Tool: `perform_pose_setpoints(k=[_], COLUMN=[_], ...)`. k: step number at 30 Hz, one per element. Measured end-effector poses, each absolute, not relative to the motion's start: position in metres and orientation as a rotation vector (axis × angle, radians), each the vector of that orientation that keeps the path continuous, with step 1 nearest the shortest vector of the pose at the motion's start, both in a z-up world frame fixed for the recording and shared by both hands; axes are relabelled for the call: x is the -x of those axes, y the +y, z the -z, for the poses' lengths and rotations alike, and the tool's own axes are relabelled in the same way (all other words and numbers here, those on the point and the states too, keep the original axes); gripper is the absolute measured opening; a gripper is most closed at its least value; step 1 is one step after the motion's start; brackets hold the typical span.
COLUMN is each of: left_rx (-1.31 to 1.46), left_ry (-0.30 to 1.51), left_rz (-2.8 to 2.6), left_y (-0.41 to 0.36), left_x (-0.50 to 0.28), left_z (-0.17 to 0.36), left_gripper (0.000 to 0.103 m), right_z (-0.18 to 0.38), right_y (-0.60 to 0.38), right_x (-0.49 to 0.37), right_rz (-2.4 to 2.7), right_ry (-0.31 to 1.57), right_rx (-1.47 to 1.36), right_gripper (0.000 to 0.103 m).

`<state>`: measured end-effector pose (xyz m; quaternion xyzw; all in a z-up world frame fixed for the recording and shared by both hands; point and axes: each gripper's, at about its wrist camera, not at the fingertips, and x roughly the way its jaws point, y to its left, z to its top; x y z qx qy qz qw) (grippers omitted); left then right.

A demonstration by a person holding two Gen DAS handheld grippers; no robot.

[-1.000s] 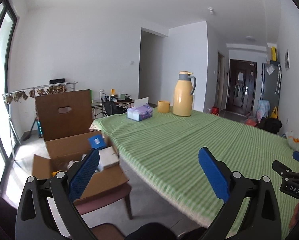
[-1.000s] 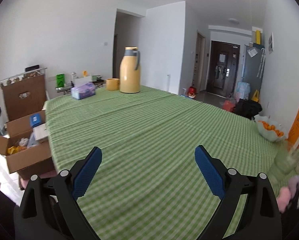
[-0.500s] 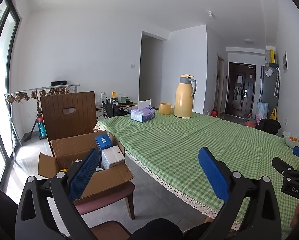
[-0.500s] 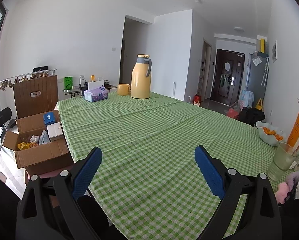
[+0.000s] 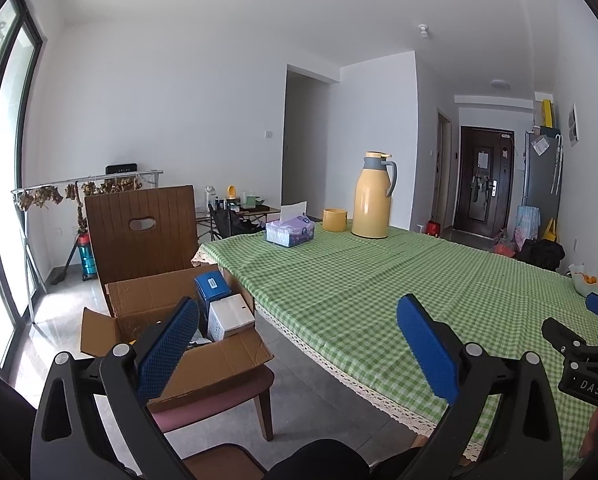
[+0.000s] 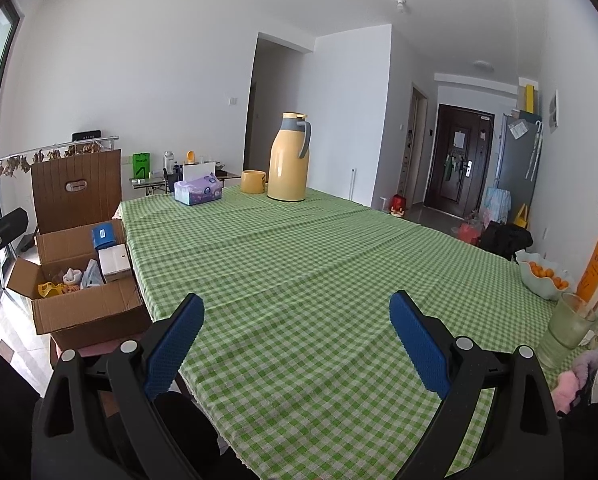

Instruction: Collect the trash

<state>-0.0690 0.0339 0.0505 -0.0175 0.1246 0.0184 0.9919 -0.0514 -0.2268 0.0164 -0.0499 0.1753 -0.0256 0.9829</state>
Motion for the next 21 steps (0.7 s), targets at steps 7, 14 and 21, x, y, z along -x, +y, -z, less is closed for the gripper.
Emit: perform_pose_setpoints(k=[7,14,21], left_rx=[0.033,0.030,0.028], left_ry=[0.263,0.259,0.253], left_rz=[-0.038,-0.037,-0.035], left_y=[0.0312,0.0298,0.0290], left_x=[0.0659,0.0671,0.0705], left_z=[-0.0487,-0.0492,-0.0493], left_gripper=[0.096,0.096,0.096], right_z=[-0.0153,-0.0154,-0.0155], right_y=[-0.2278,-0.2270,-0.2263], right_x=[0.0523,0.0532,0.0557], right_rz=[0.050,0.054,0.059], right_ry=[0.351,0.353,0.349], right_rx=[0.100,0.094,0.091], right_gripper=[0.090,0.090,0.090])
